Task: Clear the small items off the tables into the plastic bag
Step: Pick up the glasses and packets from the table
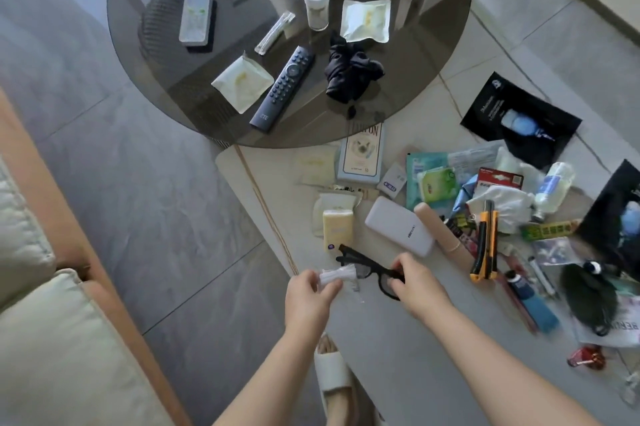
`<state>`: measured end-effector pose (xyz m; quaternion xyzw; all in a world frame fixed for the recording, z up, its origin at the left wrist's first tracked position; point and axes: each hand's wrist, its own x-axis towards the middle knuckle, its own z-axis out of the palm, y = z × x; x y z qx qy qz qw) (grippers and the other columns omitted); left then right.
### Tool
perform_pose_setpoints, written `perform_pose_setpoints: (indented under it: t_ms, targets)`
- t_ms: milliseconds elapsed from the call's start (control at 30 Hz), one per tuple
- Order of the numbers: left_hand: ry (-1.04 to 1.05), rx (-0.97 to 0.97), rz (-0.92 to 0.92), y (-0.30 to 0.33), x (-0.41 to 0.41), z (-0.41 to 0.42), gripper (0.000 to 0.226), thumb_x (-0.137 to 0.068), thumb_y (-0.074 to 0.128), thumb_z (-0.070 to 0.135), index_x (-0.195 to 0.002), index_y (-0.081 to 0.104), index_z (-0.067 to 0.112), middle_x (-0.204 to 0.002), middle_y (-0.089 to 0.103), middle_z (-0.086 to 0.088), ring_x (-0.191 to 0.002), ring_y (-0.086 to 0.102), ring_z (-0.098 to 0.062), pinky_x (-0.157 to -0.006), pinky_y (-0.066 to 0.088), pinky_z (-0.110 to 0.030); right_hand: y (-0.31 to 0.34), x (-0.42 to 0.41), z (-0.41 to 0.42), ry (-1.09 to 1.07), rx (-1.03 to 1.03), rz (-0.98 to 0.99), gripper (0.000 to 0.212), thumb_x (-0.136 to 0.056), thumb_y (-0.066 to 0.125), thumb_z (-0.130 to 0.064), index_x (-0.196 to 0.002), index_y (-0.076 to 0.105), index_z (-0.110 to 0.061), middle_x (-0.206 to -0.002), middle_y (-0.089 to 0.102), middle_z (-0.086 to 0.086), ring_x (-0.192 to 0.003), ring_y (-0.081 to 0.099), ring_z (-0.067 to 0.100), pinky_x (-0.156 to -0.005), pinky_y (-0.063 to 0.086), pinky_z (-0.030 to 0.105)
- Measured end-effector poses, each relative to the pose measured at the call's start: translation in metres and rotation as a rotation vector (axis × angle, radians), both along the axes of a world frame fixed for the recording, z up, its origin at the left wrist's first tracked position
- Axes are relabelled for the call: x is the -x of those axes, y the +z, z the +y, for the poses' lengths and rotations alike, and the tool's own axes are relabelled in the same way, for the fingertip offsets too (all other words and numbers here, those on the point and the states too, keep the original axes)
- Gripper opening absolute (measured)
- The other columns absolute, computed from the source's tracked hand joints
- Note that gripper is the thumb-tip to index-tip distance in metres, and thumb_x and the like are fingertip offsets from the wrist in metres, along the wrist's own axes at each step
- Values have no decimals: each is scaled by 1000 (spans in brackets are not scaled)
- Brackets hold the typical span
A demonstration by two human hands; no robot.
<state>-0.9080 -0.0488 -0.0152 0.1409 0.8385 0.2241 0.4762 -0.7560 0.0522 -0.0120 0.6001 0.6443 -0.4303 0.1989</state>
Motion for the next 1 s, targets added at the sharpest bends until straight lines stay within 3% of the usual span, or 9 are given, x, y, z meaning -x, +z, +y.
perform_pose_setpoints:
  t_ms: [100,167,233,333,433,567,733,867,1000]
  targets:
    - [31,-34,-1,7,9,25,25,-82,70,32,-77,55,13,-92,56,-13,-78,55,-22,-64,37,-26,9,-10,4,-239,7,124,19,-90,58,-22,-107,52,-20,-107,61,1,-93,55,18,-76,44,28]
    - [33,-39,13,2,11,45,27,-81,70,34,-87,57,11,-106,57,-16,-95,57,-29,-75,42,-31,11,-17,6,-367,11,178,24,-89,59,-20,-113,56,-18,-102,62,-1,-89,60,20,-80,53,36]
    - [52,-47,-2,-6,11,63,31,-80,71,33,-98,59,11,-115,55,-12,-102,57,-26,-86,45,-35,8,-24,6,-485,27,225,22,-90,59,-17,-111,57,-17,-91,60,-6,-75,62,17,-69,59,37]
    - [95,-38,15,-21,9,80,35,-78,74,29,-101,55,11,-117,51,-9,-97,54,-22,-85,47,-34,-2,-34,3,-615,61,278,23,-89,61,-17,-112,57,-18,-95,60,-4,-68,63,15,-59,59,31]
    - [180,-8,49,-31,7,86,53,-73,79,31,-109,46,11,-119,50,-7,-101,53,-23,-87,47,-35,-9,-41,0,-676,93,298,21,-89,62,-18,-109,56,-22,-103,61,1,-64,64,17,-71,60,43]
    - [223,-1,-2,-35,1,83,80,-70,82,32,-132,37,12,-128,54,-9,-117,53,-29,-100,45,-43,-7,-44,-3,-690,97,322,20,-89,61,-18,-108,57,-21,-100,61,1,-65,65,17,-72,60,43]
    - [308,-13,-123,-22,-12,73,41,-75,77,30,-107,57,13,-106,65,-9,-99,61,-28,-91,51,-41,12,-40,0,-764,108,414,21,-91,60,-23,-109,58,-13,-92,64,4,-71,71,18,-55,59,32]
    - [462,-97,-318,10,-21,54,42,-80,75,24,-114,55,10,-107,64,-9,-90,63,-23,-76,54,-35,41,-36,3,-749,68,453,19,-93,56,-35,-95,57,-16,-80,64,7,-54,69,21,-50,58,33]
    - [520,-159,-388,55,-30,24,24,-83,72,24,-101,61,13,-91,65,-6,-76,64,-17,-66,55,-29,76,-34,-4,-655,64,479,18,-96,49,-32,-95,57,-16,-89,58,7,-54,68,19,-47,57,32]
